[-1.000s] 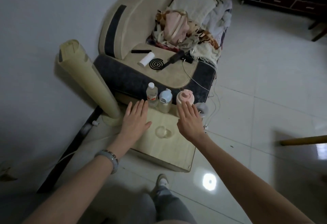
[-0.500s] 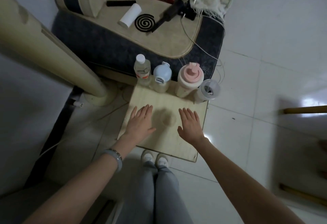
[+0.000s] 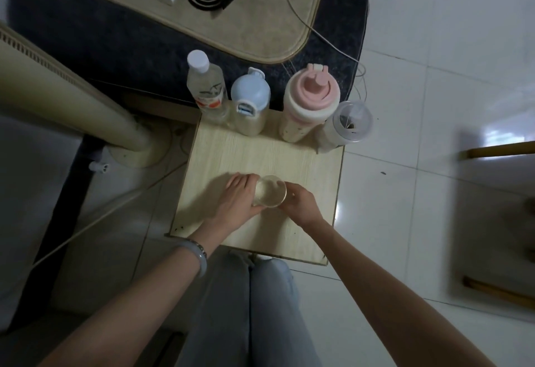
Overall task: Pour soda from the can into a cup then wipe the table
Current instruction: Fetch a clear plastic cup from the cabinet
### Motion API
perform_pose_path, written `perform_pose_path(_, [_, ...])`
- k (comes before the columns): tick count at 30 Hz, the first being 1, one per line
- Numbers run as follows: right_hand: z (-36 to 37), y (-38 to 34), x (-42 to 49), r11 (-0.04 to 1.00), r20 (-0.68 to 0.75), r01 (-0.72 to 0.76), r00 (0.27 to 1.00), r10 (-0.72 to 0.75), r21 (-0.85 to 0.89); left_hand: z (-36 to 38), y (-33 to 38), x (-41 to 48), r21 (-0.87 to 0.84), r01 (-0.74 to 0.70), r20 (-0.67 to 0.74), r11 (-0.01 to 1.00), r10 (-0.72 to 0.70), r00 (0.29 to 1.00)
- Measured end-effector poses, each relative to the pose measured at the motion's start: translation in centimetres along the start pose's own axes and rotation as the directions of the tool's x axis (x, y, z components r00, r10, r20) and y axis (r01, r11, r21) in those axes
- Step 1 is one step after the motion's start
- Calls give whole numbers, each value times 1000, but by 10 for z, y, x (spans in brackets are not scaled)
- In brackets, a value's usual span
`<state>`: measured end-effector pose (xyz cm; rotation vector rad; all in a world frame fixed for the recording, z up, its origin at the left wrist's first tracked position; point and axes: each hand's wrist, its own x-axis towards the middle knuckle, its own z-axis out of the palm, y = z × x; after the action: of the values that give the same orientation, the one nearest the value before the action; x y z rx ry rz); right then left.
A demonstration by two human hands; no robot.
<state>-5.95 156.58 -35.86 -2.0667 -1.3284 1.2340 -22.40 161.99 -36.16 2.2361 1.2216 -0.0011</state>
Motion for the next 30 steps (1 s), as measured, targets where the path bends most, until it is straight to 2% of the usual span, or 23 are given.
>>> perform_pose_path(6, [-15,-18,-19,972,63,-134,990,125,192,-29,16,-12,-97,-8,-45,995,4,999])
perform_pose_path(11, [-53,-67,-61,929,70,-118,993,99,351,-79,48,-40,-309,116,-38,944,-134,990])
perform_pose_path(14, [-81,-100,-97,892,31,-89,996,84,442,-114,74,-57,-381,105,-58,918,-138,989])
perform_pose_path(22, [-149,-158,-193,801,-134,46,990,43,597,-198,151,-93,-437,-74,-104,896,32,994])
perform_pose_path(30, [-197,-170,-269,778,-355,157,930,90,609,-232,235,-88,-465,-286,-62,838,292,954])
